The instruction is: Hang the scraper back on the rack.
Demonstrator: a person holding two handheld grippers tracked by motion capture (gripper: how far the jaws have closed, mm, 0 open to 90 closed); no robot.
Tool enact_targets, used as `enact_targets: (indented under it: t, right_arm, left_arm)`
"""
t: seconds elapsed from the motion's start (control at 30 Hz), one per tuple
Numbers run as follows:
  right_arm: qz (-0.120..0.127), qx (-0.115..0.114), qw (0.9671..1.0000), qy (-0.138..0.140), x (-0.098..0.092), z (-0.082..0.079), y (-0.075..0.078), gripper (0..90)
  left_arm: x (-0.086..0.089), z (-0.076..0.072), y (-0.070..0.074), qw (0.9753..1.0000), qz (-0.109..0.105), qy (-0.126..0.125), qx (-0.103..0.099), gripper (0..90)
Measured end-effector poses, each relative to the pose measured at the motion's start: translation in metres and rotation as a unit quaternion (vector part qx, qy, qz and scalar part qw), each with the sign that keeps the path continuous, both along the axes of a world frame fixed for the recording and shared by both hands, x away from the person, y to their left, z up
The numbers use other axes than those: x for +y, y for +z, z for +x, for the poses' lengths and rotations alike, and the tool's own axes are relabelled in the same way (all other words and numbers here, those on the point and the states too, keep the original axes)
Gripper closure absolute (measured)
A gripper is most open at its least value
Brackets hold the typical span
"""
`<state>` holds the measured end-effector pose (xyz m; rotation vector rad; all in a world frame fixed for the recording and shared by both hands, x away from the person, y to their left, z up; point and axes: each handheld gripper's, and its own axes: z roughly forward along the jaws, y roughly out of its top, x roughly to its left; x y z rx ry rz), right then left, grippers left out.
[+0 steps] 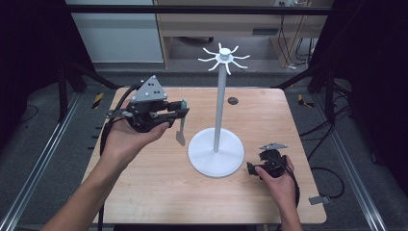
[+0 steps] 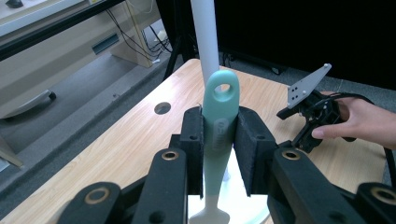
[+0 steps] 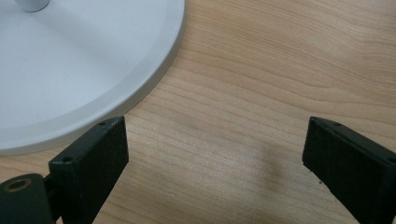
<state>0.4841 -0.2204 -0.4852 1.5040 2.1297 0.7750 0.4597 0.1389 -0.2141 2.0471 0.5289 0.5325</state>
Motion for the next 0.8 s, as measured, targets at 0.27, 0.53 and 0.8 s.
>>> enact_targets:
  t: [0.27, 0.53, 0.8]
  right_arm:
    - [0.001, -0.002, 1.0000, -0.001, -0.001, 0.000, 0.001, 7.3]
    - [0.003, 0.000, 1.0000, -0.002, 0.000, -0.001, 0.001, 7.3]
    - [0.001, 0.000, 1.0000, -0.001, 0.000, -0.001, 0.001, 7.2]
  left_arm:
    - [-0.005, 0.002, 0.012, 1.0000, -0.005, -0.001, -0.004, 73.7]
    - [-0.015, 0.005, 0.034, 0.9999, -0.010, -0.008, -0.002, 73.7]
    - [-0.027, 0.011, 0.048, 0.9998, -0.017, -0.013, 0.002, 73.7]
